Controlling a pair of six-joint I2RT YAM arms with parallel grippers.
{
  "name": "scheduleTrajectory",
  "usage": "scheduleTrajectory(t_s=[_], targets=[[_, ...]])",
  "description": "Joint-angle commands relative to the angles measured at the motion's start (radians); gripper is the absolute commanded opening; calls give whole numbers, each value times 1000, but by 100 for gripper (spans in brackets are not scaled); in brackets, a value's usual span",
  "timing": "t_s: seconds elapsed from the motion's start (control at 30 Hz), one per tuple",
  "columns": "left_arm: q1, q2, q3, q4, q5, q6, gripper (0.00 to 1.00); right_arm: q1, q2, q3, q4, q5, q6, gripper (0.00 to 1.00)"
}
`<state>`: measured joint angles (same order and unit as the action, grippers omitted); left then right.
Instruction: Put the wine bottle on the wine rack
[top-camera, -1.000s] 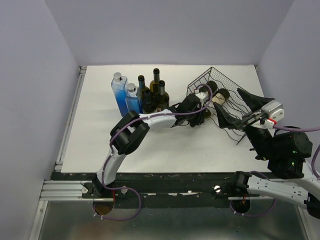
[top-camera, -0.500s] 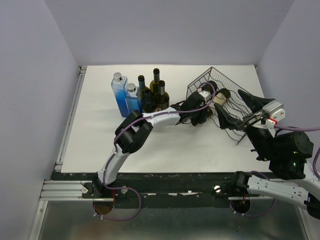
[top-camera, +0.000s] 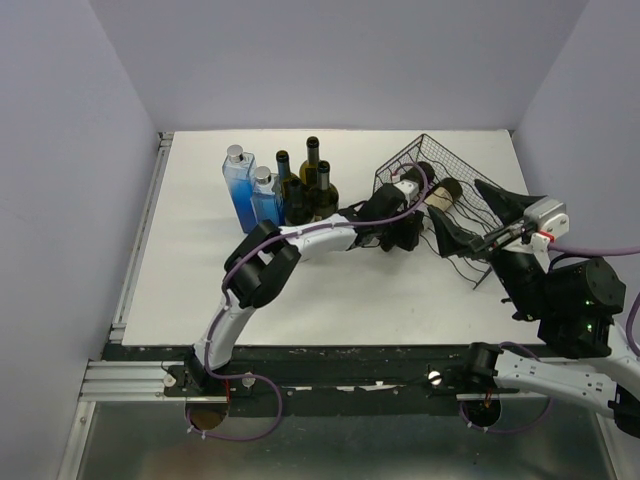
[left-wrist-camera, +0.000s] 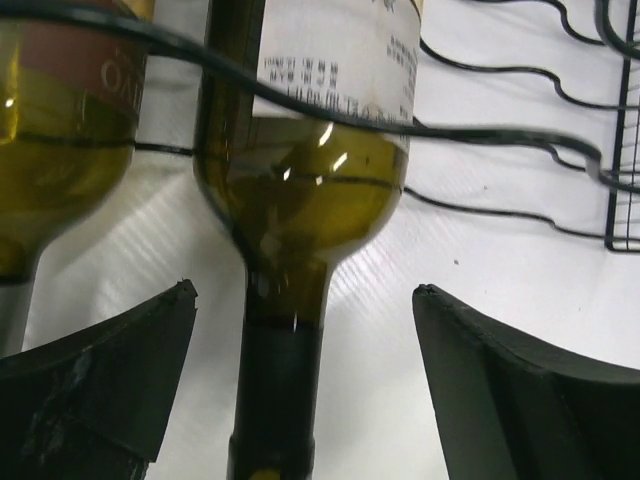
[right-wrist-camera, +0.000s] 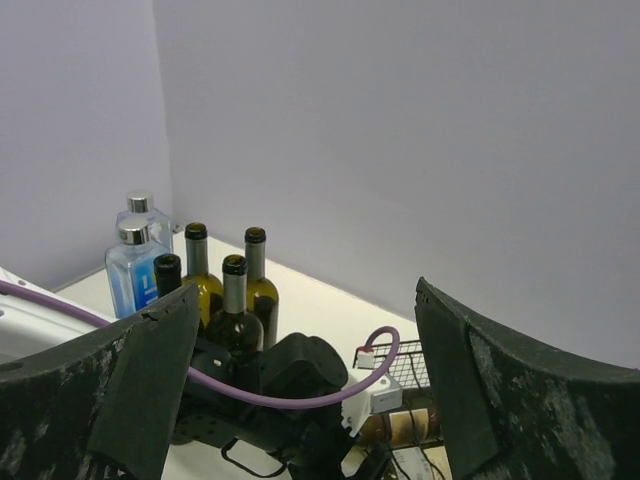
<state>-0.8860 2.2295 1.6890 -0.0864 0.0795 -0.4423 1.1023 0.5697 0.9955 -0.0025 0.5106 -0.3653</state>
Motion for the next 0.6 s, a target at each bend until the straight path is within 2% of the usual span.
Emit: scheduleTrajectory(t_s=[0.0,0.27,0.37,0.57], targets=[[-5,-143,-86,43,26,65,99,5,16,57,-63,42,77,95],[-7,-371,-273,-4,-18,134,99,5,87,158,-223,55,227,98],[-11,-500,-385,-12,2,177,99,7,101,160,-218,39,261,98],[-18,-799,-517,-94,-72,218,99,7,154,189,-173,35,307,96]])
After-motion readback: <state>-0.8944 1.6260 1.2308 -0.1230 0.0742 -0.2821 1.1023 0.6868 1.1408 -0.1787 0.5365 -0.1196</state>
